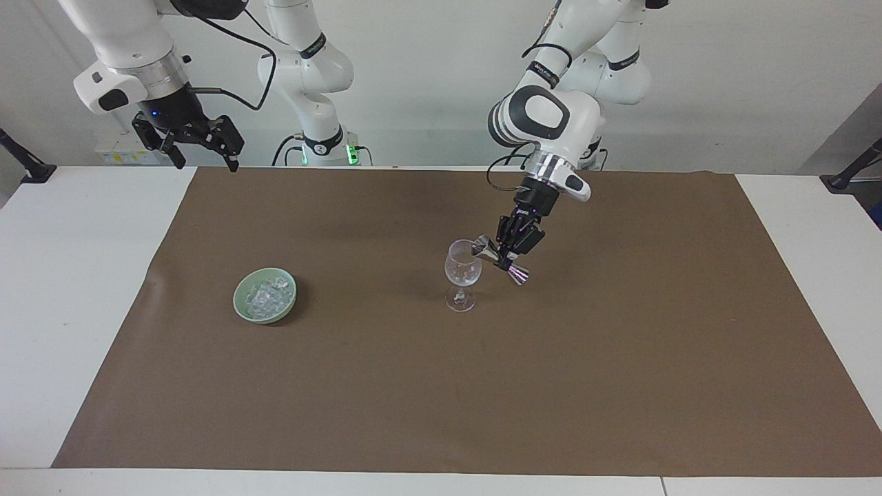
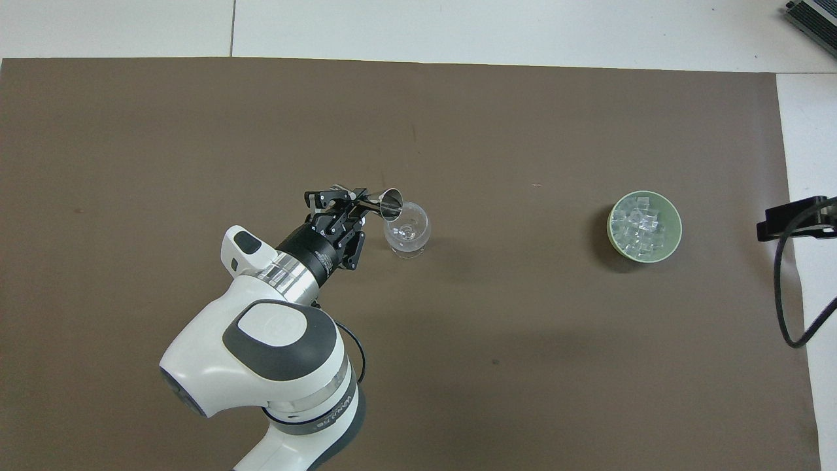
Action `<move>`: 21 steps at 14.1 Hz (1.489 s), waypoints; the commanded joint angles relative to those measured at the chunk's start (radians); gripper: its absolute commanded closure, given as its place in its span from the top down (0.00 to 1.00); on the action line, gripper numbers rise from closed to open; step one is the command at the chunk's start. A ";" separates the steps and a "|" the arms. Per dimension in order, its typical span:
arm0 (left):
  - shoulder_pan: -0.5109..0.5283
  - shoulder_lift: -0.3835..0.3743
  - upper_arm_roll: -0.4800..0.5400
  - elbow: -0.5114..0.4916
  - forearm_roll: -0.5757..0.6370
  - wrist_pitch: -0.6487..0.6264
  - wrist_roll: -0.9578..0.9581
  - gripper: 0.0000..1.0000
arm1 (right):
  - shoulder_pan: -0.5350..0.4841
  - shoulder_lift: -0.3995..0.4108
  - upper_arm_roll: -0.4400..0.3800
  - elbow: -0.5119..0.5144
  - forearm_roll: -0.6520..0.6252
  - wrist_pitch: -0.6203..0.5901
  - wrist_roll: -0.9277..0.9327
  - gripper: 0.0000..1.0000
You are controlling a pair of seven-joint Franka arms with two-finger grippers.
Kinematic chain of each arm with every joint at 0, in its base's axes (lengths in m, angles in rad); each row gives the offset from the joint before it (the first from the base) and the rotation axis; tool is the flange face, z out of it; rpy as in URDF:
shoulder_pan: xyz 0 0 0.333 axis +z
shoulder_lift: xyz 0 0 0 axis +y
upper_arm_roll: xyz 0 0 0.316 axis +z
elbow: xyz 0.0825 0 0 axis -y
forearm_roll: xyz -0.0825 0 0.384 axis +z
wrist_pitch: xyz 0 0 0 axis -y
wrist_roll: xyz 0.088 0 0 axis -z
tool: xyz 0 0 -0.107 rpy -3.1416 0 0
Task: Pour wine and add ice with both arms
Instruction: 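Tilt the jigger with the left gripper toward the glass opening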
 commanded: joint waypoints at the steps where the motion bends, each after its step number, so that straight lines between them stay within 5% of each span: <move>1: -0.029 0.015 0.011 0.021 0.010 0.038 0.026 0.00 | -0.002 -0.022 0.002 -0.025 0.010 0.008 0.004 1.00; 21: -0.039 0.022 0.008 0.023 0.010 0.056 0.152 0.00 | -0.002 -0.022 0.002 -0.025 0.010 0.008 0.004 1.00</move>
